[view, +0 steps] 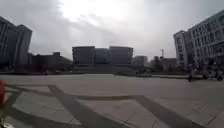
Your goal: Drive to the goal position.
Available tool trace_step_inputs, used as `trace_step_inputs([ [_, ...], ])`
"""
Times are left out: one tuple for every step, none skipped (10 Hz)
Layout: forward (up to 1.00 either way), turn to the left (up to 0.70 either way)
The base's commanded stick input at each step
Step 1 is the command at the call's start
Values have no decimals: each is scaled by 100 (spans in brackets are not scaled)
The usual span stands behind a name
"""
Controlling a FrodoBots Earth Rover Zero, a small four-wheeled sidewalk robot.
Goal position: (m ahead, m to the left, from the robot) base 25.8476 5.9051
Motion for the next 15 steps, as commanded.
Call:
trace_step_inputs([
  [100, 0],
  [100, 0],
  [100, 0],
  [100, 0],
  [100, 0],
  [100, 0],
  [100, 0],
  [100, 0],
  [100, 0],
  [100, 15],
  [100, 40],
  [100, 40],
  [100, 40],
  [100, 40],
  [100, 40],
])
